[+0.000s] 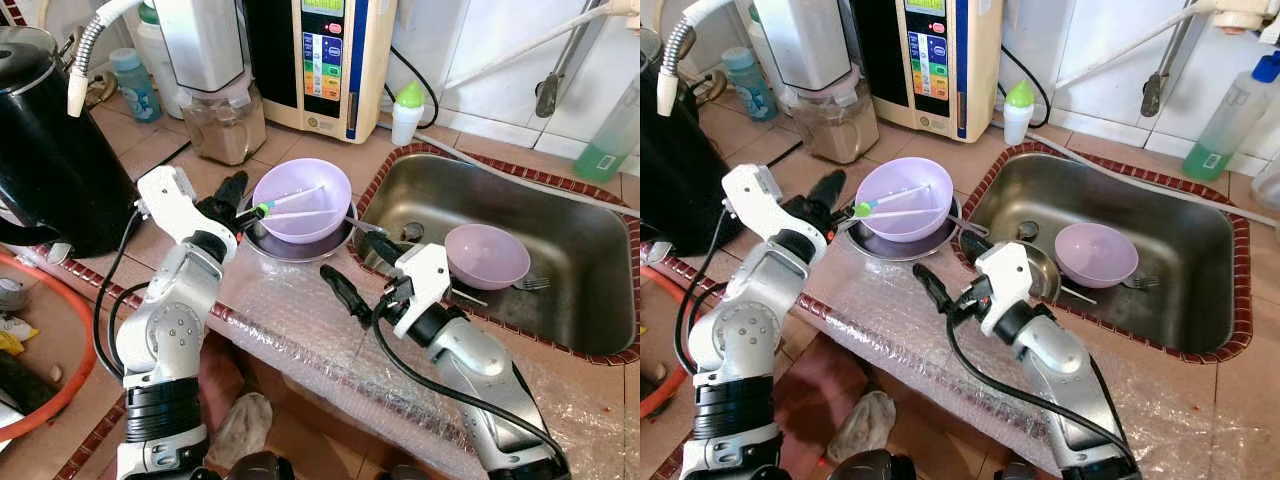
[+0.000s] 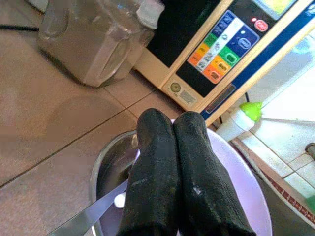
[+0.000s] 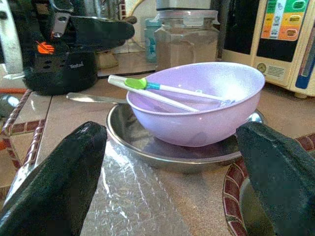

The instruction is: Kitchen organization

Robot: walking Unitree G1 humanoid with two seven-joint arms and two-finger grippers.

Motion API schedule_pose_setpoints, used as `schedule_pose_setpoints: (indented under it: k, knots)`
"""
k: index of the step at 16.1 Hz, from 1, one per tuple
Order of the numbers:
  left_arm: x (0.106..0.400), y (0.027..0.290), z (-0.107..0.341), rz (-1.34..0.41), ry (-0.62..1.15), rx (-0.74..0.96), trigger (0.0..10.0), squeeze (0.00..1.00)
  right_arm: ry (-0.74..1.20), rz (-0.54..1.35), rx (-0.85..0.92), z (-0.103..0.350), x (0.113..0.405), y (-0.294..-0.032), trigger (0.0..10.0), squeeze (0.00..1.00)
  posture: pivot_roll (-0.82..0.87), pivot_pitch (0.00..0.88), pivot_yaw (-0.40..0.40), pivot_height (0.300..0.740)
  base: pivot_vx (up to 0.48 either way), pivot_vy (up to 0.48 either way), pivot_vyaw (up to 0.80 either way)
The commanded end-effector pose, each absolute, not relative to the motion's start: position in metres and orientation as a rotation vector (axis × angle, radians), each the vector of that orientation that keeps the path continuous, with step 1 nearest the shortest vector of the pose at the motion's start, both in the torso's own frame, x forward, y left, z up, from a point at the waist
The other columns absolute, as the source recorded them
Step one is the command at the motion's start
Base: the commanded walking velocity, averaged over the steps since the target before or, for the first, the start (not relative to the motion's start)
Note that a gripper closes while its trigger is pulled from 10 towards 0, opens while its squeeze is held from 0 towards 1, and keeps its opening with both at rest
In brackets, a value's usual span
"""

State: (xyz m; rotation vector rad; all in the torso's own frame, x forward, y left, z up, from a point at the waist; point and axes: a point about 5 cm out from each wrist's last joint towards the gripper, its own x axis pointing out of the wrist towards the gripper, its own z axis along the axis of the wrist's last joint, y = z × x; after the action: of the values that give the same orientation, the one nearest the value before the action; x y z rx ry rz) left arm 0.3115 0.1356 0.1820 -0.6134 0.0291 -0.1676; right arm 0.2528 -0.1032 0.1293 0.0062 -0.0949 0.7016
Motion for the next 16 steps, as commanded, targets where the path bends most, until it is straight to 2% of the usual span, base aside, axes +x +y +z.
schedule_pose_setpoints:
  k: [1,4,5,6,9,11,16]
  knots:
    - [0.312,0.135,0.194,-0.182,-0.012,-0.571,0.0,0.0,-0.09,0.691,0.006,0.128,0.253,-0.106,10.0,0.0,-0.02,0.02,0.07,0.74,0.0,0.0,0.0]
    - [0.315,0.14,0.199,-0.173,-0.04,-0.561,0.0,0.0,-0.09,0.688,0.003,0.128,0.256,-0.106,10.0,0.0,-0.03,0.012,0.071,0.74,0.0,0.0,0.0]
    - [0.314,0.145,0.198,-0.146,-0.051,-0.55,4.9,0.0,-0.091,0.685,0.002,0.128,0.256,-0.107,10.0,0.0,-0.03,0.011,0.073,0.74,0.0,0.0,0.0]
    - [0.312,0.155,0.188,-0.08,-0.037,-0.627,10.0,1.0,-0.089,0.678,0.001,0.128,0.256,-0.108,10.0,0.0,-0.03,0.012,0.071,0.74,0.0,0.0,0.0]
    - [0.307,0.165,0.172,-0.004,-0.029,-0.758,10.0,1.0,-0.081,0.682,0.004,0.125,0.254,-0.107,10.0,0.0,-0.03,0.012,0.07,0.74,0.0,0.0,0.0]
    - [0.303,0.165,0.168,-0.019,-0.024,-0.793,10.0,1.0,-0.079,0.687,0.005,0.124,0.253,-0.106,10.0,0.0,-0.02,0.014,0.068,0.74,0.0,0.0,0.0]
    - [0.288,0.141,0.153,-0.162,0.057,-0.896,10.0,1.0,-0.075,0.692,0.001,0.123,0.252,-0.105,10.0,0.0,-0.02,0.022,0.063,0.74,0.0,0.0,0.0]
